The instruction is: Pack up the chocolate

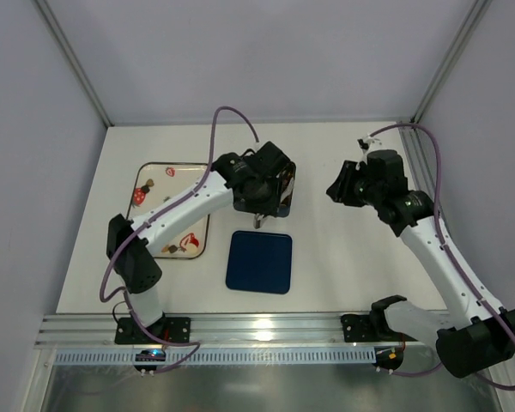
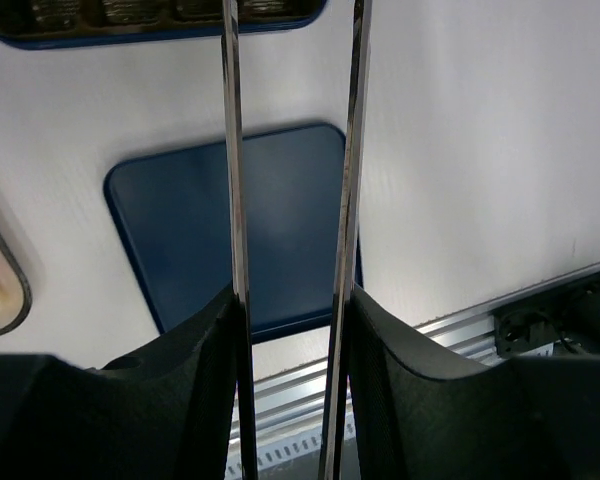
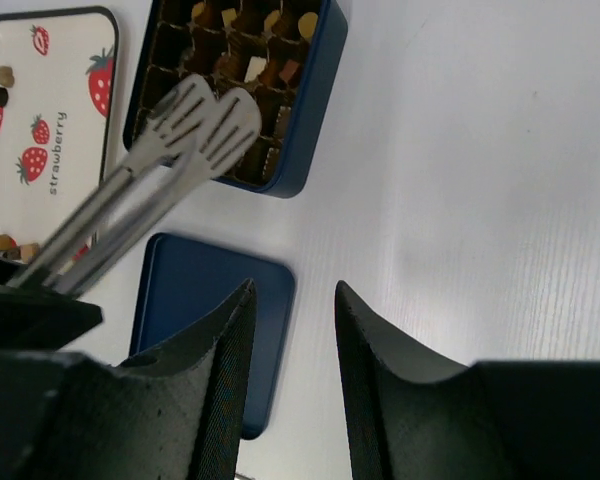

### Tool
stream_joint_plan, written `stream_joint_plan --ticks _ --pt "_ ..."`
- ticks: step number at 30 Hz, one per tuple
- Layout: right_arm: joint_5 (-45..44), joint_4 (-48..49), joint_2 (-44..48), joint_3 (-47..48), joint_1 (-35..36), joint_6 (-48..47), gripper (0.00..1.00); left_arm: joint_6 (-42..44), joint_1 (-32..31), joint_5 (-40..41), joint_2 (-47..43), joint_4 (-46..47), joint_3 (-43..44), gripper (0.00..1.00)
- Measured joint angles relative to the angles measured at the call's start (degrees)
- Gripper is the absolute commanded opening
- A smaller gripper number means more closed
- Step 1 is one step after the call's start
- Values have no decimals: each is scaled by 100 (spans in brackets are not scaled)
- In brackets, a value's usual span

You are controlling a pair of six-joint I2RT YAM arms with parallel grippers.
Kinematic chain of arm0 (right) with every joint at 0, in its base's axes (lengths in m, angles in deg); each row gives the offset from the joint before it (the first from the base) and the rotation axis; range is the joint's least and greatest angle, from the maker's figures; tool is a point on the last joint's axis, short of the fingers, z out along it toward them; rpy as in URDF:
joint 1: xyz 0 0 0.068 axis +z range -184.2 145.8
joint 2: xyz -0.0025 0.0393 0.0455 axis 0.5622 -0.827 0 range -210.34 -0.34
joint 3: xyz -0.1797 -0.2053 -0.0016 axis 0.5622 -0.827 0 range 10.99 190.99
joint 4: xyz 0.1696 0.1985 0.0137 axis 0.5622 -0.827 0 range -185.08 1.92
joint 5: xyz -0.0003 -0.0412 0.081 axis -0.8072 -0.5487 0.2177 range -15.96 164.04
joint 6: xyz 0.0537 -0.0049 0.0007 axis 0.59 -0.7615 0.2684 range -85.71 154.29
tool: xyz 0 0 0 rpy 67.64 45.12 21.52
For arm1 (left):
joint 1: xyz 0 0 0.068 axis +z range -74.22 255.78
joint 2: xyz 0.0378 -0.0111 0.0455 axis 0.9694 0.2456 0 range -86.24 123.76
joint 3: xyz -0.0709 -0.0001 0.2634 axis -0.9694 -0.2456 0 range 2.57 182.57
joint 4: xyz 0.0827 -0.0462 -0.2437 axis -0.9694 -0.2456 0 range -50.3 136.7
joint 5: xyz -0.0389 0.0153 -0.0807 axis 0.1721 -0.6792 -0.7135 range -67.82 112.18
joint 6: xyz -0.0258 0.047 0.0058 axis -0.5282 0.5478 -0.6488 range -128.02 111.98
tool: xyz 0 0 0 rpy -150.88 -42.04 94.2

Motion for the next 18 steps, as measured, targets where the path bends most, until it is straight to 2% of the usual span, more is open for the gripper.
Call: stream_joint_plan --ticks 6,11,18 --pt "4 -433 -282 1174 -407 15 40 -2 -623 -87 422 804 122 42" --pt "-7 -538 -817 2179 -833 55 40 9 -1152 -55 1287 1593 417 42" --pt "-2 -669 -1019 2514 -1314 153 40 177 -1523 203 2426 2597 761 44"
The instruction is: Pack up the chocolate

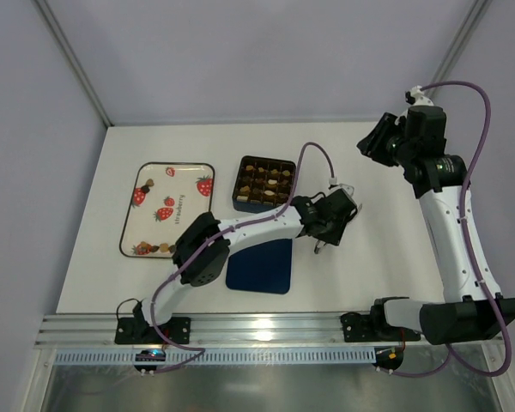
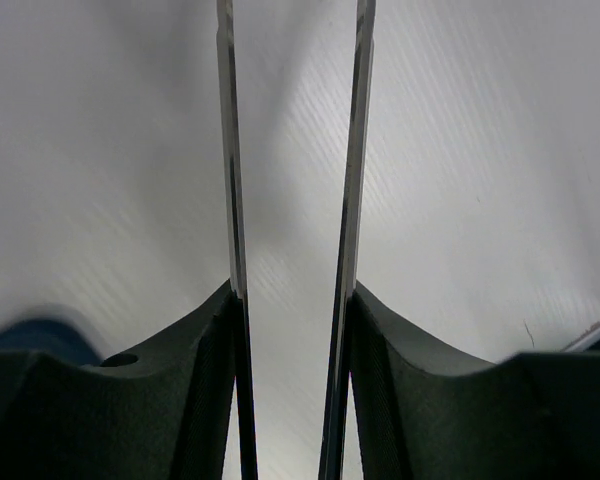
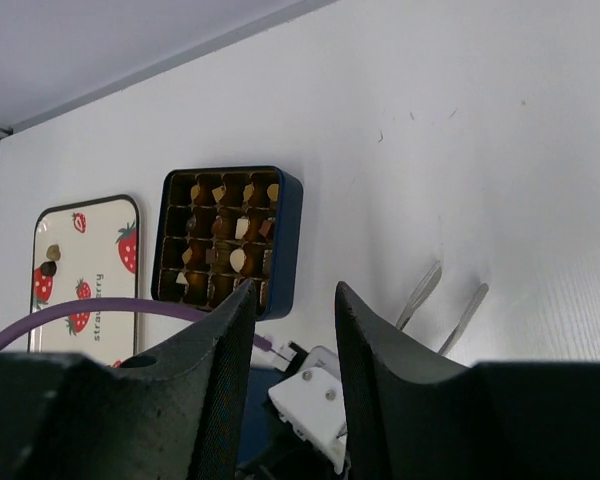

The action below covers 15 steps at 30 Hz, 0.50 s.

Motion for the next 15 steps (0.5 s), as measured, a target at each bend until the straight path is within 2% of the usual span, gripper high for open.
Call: stream_joint_plan --ticks 6,15 --pt "13 -98 66 -31 -46 -7 40 256 9 315 752 509 520 54" --pt "-7 -225 977 -715 -50 -39 40 531 20 640 1591 887 1174 70"
